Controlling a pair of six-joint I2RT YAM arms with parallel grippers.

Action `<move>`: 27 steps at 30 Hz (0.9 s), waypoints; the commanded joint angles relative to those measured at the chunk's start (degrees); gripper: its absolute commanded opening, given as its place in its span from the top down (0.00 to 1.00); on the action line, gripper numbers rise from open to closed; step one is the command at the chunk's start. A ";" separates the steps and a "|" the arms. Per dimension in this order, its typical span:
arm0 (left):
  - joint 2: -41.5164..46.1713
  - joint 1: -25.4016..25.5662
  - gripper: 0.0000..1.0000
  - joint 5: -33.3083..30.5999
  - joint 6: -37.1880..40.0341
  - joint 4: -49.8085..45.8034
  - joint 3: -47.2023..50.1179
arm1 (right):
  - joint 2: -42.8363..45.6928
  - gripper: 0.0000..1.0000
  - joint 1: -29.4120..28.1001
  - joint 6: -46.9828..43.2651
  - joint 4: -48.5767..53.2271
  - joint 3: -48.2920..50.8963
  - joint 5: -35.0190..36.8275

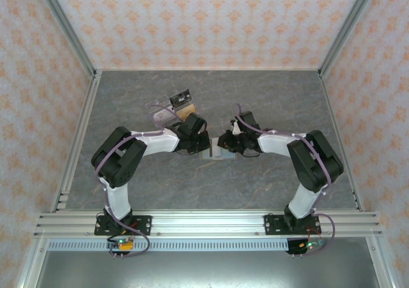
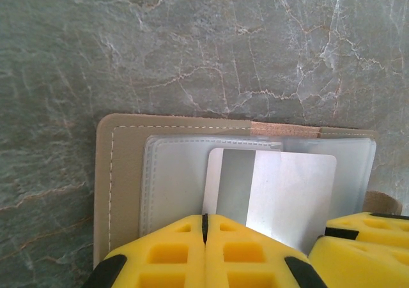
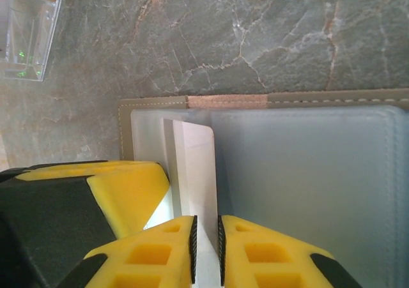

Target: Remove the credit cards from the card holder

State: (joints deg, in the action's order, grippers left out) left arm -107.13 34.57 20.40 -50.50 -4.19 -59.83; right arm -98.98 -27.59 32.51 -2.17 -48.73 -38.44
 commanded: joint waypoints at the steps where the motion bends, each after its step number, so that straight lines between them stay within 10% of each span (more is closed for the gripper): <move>1: -1.92 0.50 0.98 -1.21 0.58 -1.28 1.73 | -1.11 0.81 -0.04 1.13 -4.10 0.30 -2.55; 13: -0.84 0.50 0.96 -1.08 0.75 -1.17 1.46 | 0.35 0.95 -0.01 0.24 -2.29 0.74 0.64; 27: 16.95 -2.10 0.50 -3.48 4.18 -6.35 2.61 | 17.90 1.00 0.26 -5.95 6.76 2.45 11.56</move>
State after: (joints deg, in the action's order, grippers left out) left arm -93.97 33.74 18.81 -46.87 -8.75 -58.65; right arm -84.47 -27.55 28.16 3.95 -47.07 -29.65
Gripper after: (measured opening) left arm 0.487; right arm 0.048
